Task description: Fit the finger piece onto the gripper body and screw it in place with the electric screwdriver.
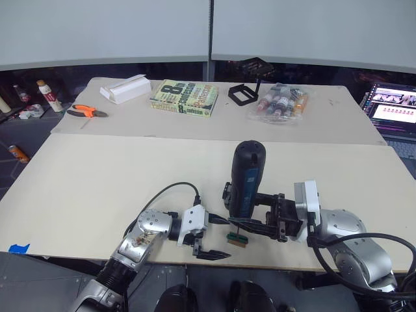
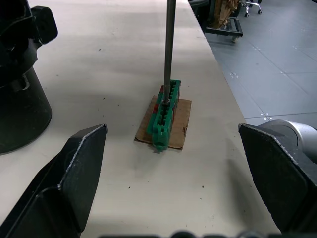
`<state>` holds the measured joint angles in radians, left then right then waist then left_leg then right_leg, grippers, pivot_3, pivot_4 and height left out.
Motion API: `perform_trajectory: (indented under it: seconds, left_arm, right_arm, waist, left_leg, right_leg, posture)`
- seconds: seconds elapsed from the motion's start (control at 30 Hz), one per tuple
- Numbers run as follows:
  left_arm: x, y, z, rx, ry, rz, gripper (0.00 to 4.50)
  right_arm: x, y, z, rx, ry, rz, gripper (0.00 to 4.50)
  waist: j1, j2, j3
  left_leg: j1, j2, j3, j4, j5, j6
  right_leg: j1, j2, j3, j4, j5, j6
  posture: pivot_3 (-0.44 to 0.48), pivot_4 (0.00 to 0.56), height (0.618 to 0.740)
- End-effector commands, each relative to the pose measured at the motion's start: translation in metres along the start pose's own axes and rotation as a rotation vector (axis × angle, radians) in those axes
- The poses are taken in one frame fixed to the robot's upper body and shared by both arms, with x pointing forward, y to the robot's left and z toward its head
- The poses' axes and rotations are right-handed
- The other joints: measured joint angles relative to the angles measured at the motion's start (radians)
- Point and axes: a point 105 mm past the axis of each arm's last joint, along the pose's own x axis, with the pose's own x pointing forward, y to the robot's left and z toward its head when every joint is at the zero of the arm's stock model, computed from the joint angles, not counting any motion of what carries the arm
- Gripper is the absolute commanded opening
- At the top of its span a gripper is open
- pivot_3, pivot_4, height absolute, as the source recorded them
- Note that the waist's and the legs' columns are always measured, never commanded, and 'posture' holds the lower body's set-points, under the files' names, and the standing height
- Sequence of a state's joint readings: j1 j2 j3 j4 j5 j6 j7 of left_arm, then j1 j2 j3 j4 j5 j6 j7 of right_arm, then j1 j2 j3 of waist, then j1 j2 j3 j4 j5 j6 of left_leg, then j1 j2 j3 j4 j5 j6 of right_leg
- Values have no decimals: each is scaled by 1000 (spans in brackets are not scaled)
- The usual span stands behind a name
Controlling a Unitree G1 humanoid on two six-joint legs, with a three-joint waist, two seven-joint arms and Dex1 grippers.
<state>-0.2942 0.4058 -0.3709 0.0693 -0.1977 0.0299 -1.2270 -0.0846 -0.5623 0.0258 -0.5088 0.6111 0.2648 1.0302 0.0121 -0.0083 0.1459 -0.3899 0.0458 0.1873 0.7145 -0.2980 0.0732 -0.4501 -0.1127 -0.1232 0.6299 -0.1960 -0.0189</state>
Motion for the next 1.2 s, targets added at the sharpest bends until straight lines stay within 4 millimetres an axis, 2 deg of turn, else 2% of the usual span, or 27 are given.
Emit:
perform_trajectory:
  seconds: [0.03, 0.37, 0.77, 1.03, 1.2]
  left_arm:
    - [-2, 3, 10, 33, -34, 9, 4477]
    - [-7, 3, 11, 40, -44, 13, 4477]
    - [-19, 11, 17, 38, -76, 74, 4477]
    - [-34, 15, 37, 16, -179, 135, 4477]
    - [-52, 27, 55, -5, -269, 289, 4477]
  right_arm:
    - [0, 4, 2, -10, -11, 14, 1931]
    - [-2, 1, 9, -51, -24, 11, 1931]
    - [-5, -2, 33, -73, -100, 5, 1931]
    - [-10, -7, 60, -93, -143, -15, 1931]
    - [-13, -9, 79, -127, -145, -17, 1931]
  waist:
    - [0, 0, 0]
    - [0, 0, 0]
    - [0, 0, 0]
    - [-1, 0, 0]
    - [0, 0, 0]
  left_leg:
    - [0, 0, 0, 0, 0, 0]
    - [0, 0, 0, 0, 0, 0]
    - [0, 0, 0, 0, 0, 0]
    - [0, 0, 0, 0, 0, 0]
    - [0, 0, 0, 0, 0, 0]
  right_leg:
    - [0, 0, 0, 0, 0, 0]
    - [0, 0, 0, 0, 0, 0]
    - [0, 0, 0, 0, 0, 0]
    - [0, 0, 0, 0, 0, 0]
    - [0, 0, 0, 0, 0, 0]
  posture:
    - [0, 150, 740]
    - [0, 150, 740]
    - [0, 150, 740]
    - [0, 150, 740]
    - [0, 150, 740]
